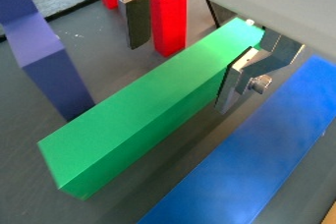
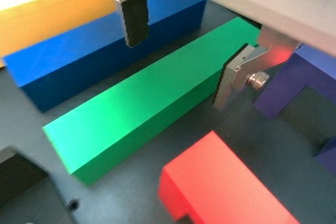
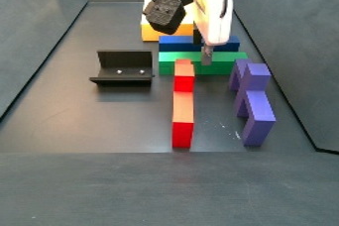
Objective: Pick up the green object. Move up. Move to above the board. Insert the green object.
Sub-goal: Pick up the green object.
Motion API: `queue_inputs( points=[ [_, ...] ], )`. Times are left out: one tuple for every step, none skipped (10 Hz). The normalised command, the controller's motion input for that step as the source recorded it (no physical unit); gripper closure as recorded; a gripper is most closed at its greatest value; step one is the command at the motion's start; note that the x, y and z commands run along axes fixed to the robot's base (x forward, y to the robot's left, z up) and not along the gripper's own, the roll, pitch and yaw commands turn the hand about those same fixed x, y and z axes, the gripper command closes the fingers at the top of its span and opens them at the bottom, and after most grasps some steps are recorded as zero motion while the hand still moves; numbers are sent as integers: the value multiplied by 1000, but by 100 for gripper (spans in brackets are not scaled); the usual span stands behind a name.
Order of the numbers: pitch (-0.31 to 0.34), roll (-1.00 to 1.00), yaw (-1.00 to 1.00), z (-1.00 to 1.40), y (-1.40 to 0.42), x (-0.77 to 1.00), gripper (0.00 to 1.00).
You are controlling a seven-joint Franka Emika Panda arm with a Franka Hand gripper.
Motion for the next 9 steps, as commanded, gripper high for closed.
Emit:
queue_inputs(
  points=[
    [-83,-54,-149,-240,3,-160,0],
    [-94,-184,-123,-211,91,-77,0],
    [-100,-224,-151,-197,86,-23,0],
    [-79,-151,-160,-103,77,-34,0],
    [-50,-40,-157,-3,37,-51,0],
    [0,0,0,0,0,0,0],
    [0,0,0,0,0,0,100],
    [0,0,0,0,0,0,100],
    [0,0,0,0,0,0,100]
  ],
)
